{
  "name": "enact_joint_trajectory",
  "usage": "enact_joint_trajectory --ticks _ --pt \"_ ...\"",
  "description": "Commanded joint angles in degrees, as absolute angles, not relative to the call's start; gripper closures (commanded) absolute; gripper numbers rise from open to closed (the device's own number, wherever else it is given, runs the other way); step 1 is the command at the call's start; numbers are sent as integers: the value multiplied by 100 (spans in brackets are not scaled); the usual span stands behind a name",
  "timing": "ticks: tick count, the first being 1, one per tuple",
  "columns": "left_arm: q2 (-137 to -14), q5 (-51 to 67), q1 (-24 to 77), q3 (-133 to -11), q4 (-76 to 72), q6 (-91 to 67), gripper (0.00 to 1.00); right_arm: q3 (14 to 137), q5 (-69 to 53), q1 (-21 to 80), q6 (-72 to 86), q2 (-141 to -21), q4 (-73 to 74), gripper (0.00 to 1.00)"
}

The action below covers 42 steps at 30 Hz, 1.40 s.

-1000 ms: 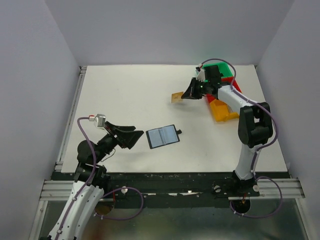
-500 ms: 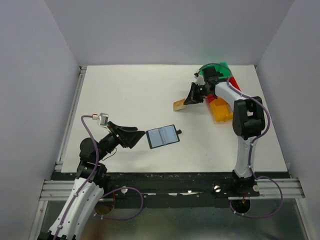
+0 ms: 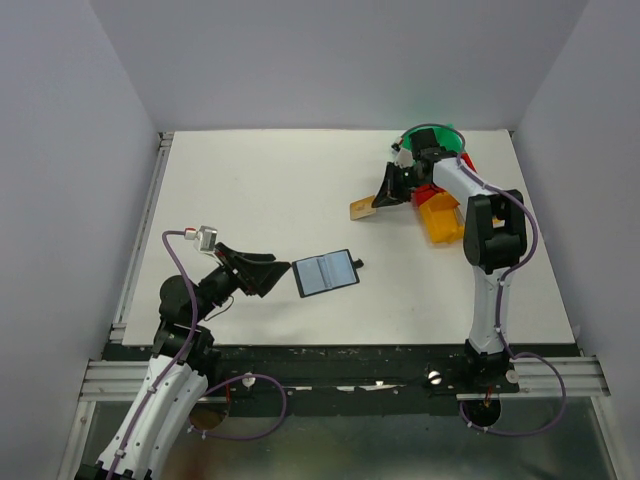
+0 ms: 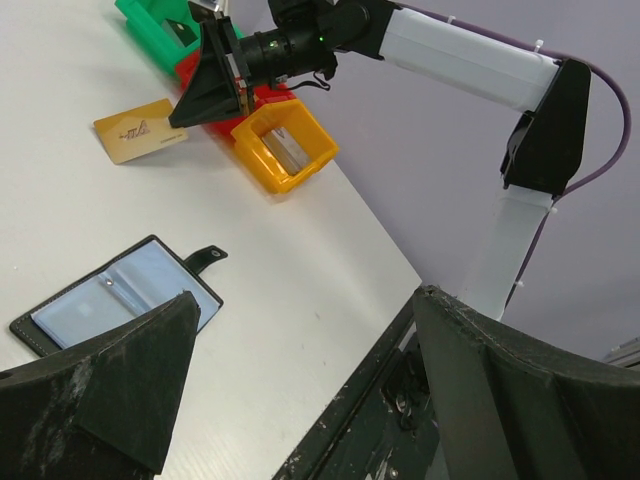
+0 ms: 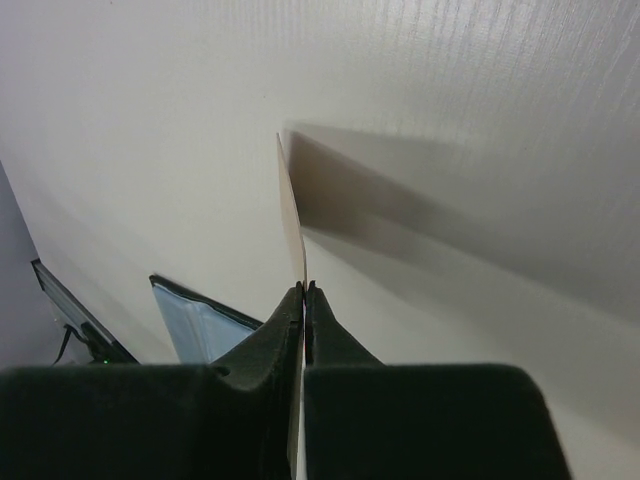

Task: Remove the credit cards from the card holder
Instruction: Place the credit card at the center of the board, then remove the credit card from the card holder.

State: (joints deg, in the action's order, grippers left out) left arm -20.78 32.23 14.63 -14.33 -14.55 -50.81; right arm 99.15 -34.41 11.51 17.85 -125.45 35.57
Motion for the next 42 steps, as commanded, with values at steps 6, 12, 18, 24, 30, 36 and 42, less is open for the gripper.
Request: enact_joint_trajectory --ticks 6,12,18,24,30,36,42 --pt "-2171 3375 1433 -1354 -1564 -5124 1 10143 -3586 1099 1652 -12744 3876 82" --pt "-2145 3358 1433 -1336 -1521 -5142 1 10099 -3490 1072 1696 -12700 3876 73" --pt "-2127 3314 1433 -1354 -1468 -5142 1 9967 -3261 985 1758 -12543 3850 70" --pt "-2197 3112 1433 -1327 -1362 -5080 1 8959 -2734 1089 1977 -11446 2999 66" --pt "-2592 1972 1476 -1879 -12 -4711 1 7385 -1638 1975 1847 -9715 2180 53" --pt "-3330 1073 1687 -2487 1062 -4693 1 6970 -81 3286 1503 -9202 2478 50" --pt "-4226 142 2363 -2926 1564 -4808 1 6821 597 3718 1529 -9474 2689 49"
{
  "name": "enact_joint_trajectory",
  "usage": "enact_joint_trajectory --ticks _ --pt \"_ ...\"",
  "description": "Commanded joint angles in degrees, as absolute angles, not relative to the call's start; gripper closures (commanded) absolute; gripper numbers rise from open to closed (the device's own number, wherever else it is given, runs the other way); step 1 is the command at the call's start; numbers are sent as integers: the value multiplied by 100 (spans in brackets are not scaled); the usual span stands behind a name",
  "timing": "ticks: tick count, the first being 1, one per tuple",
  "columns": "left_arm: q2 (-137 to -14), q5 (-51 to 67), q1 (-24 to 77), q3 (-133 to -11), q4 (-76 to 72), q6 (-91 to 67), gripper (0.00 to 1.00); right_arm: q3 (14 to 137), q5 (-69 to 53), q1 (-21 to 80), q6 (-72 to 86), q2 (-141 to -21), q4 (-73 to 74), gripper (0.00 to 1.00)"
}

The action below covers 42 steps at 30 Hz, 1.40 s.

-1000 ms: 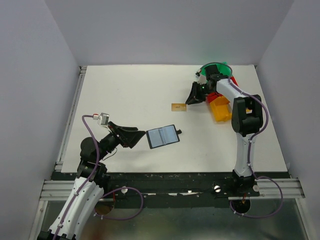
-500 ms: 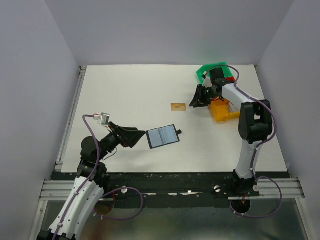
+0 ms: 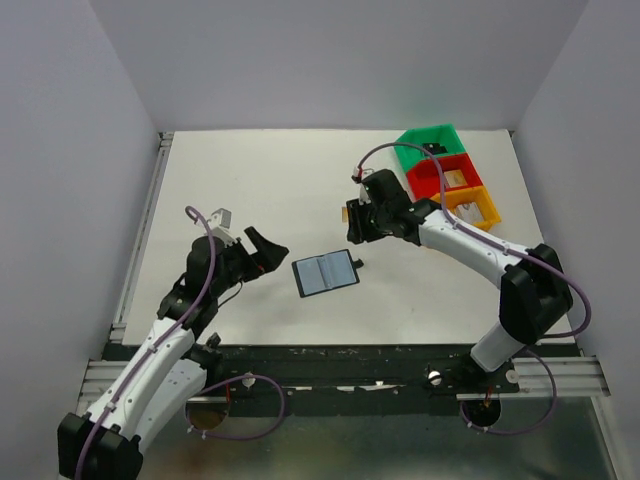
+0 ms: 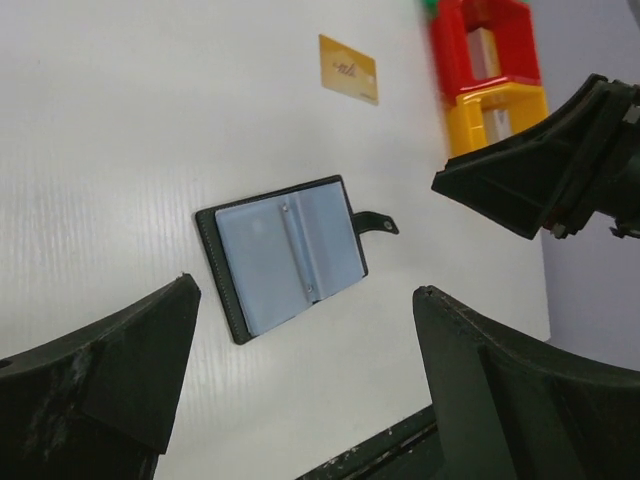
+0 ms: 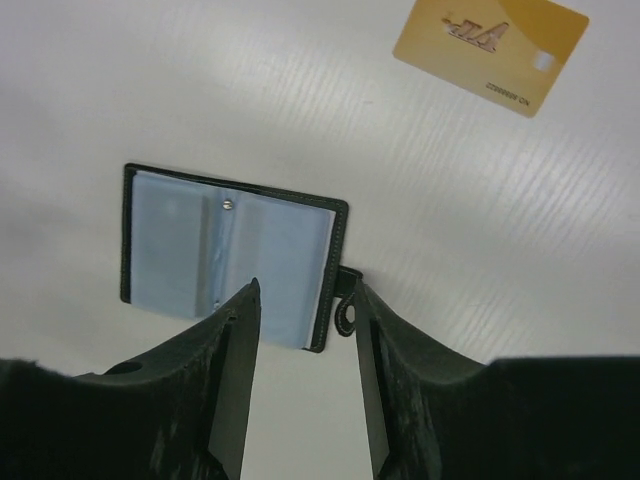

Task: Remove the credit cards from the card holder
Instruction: Remove the credit card from the card holder.

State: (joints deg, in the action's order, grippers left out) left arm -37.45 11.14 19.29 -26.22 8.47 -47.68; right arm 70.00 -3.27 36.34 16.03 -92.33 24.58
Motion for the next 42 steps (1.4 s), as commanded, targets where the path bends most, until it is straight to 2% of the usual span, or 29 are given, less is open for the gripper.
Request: enact_joint_trajectory --ticks 1,7,8,9,12,16,42 --pt "-4341 -94 2538 -2996 1651 -4799 1 6786 624 3726 1529 -9518 2707 49" --pt "-4763 -185 2909 -3138 1705 -4817 1 6373 572 3797 1415 -9431 2427 38" --pt "-4755 -132 2918 -3138 1653 -4799 1 6320 510 3806 1406 -9413 2365 27" --pt "-4737 -97 2918 -3112 1618 -4808 1 6276 484 3814 1406 -9404 2338 22" --pt "-4676 -97 2918 -3059 1529 -4869 1 6170 413 3867 1433 -9413 2207 21" --pt "-4685 0 2918 -2918 1380 -4939 1 6047 360 3955 1450 -9474 2083 23" --pt "-4518 378 2918 -2461 870 -5124 2 6337 448 3981 1503 -10195 2083 49"
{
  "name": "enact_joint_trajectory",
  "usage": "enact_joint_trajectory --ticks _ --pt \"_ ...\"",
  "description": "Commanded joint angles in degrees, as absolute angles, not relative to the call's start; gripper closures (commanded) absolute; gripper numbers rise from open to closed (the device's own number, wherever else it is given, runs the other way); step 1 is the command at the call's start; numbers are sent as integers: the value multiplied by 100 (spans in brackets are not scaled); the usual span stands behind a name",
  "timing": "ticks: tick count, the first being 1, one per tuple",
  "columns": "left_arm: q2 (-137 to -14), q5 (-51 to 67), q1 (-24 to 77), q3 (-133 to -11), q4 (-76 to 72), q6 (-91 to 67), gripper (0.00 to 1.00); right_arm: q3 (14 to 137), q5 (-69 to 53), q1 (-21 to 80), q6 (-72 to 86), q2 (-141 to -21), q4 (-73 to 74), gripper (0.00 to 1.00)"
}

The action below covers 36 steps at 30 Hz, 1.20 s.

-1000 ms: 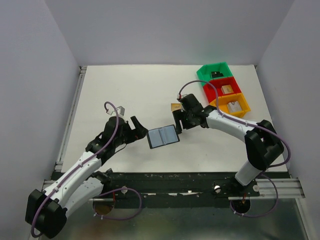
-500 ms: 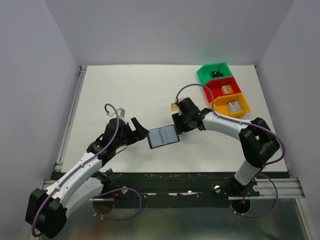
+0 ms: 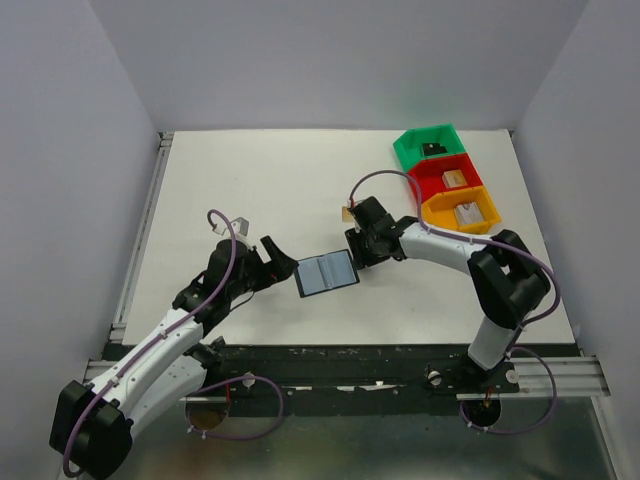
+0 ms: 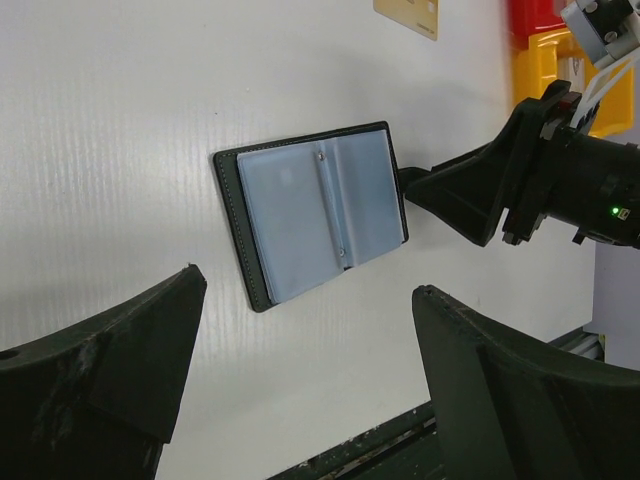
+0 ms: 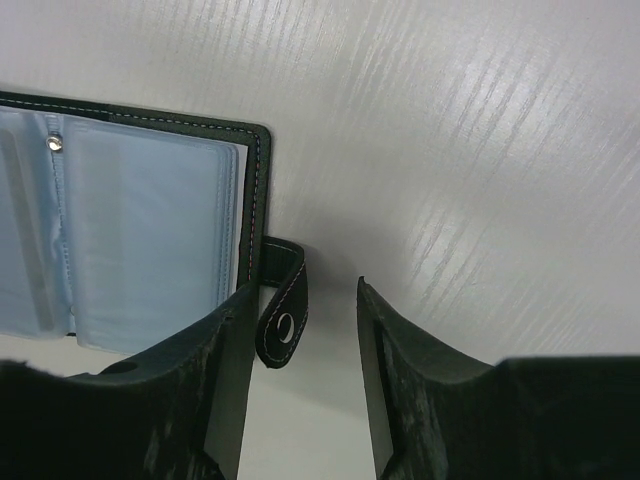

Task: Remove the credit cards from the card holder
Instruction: Remove the credit card from the card holder.

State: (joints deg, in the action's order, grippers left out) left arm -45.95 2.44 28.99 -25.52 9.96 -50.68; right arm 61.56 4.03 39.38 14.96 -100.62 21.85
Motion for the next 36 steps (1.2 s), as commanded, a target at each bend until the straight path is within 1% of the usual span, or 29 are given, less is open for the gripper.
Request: enact_joint_trajectory --ticks 1,4,8,16,20,25,26,30,31,36 --pt "-4518 378 2918 -2452 870 -5133 2 6354 448 3973 1503 -10204 2083 49" --pt "-4491 378 2918 -2417 853 -5150 2 6390 466 3955 1503 -10257 2083 49" --pt "-4491 369 2918 -2382 844 -5159 2 6442 457 3955 1494 -10283 2083 55" --pt "-4526 395 2918 -2329 738 -5194 3 6381 448 3964 1494 -10301 2066 73" --pt "-4588 483 2918 -2373 651 -5107 3 6311 361 3964 1512 -10178 2065 86" --pt "-5009 616 2970 -2908 887 -4633 5 6100 45 3964 1451 -9774 1978 100" --pt "-5114 615 2971 -3048 957 -4588 5 6047 44 3964 1450 -9686 1978 100" --pt "-5545 746 2988 -3243 819 -4605 2 5854 -719 3964 1292 -9396 1907 100" --pt "-5668 938 2988 -3226 565 -4597 1 5801 -843 3964 1248 -9309 1899 100" --pt "-6116 1528 2910 -2937 -718 -5140 1 5520 -1072 3981 1125 -8965 1846 100"
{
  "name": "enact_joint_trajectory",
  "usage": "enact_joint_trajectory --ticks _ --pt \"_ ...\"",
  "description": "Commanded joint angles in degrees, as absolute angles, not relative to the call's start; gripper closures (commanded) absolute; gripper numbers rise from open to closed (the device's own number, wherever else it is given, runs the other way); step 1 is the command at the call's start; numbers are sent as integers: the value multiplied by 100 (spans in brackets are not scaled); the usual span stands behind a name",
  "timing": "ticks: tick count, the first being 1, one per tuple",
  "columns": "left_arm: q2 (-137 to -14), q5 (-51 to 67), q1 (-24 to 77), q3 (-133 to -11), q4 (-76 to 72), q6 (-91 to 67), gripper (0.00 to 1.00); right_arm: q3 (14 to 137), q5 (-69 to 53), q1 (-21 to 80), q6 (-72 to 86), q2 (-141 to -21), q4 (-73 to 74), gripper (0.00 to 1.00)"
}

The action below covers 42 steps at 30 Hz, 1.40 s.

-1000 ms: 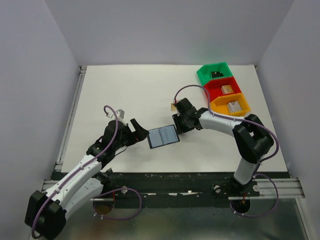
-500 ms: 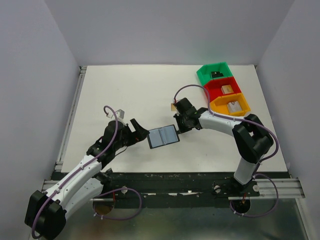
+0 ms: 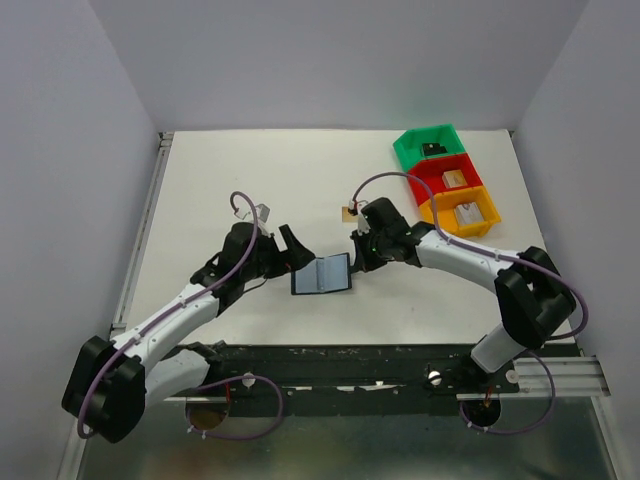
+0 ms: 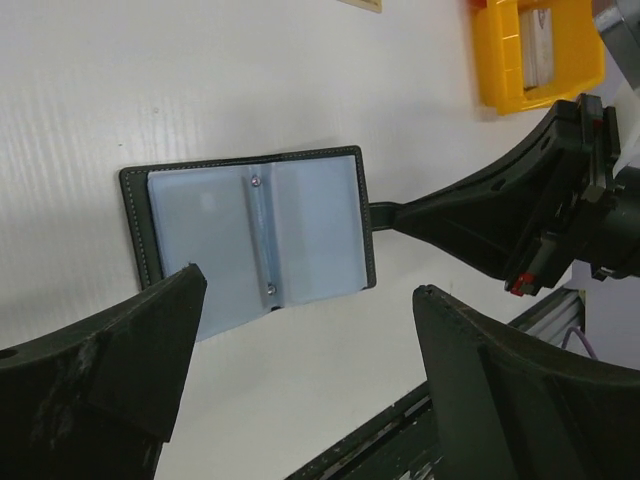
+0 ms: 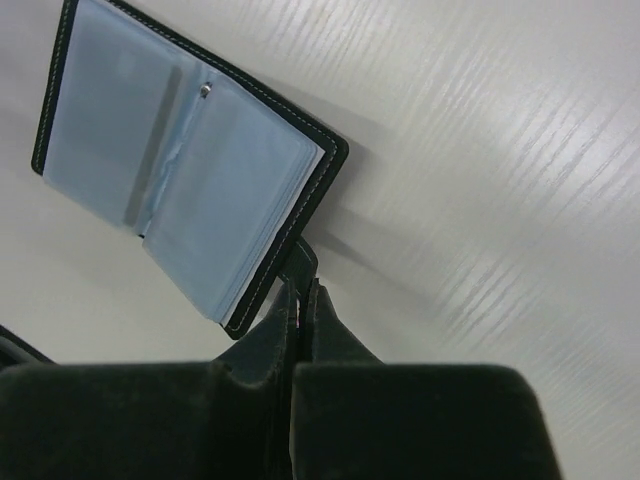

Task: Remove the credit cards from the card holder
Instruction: Remove the credit card from the card holder.

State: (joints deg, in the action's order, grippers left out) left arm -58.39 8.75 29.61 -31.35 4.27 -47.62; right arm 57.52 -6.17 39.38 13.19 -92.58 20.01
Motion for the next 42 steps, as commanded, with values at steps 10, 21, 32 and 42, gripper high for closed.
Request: enact_joint_trajectory --ticks 10,21,32,42 --pt "-7075 2717 2873 -3049 -1214 -4641 16 5282 -1625 3964 1090 -8613 1705 100" --pt "-7330 2154 3384 -3226 -765 -4307 26 5335 -2013 3964 1160 -8376 1731 100" --pt "-7655 2074 3577 -3401 -703 -4210 28 5335 -2135 3955 1257 -8279 1662 100" --pt "-7972 1907 3832 -3656 -519 -4078 32 5370 -2408 3858 1397 -8262 1564 100"
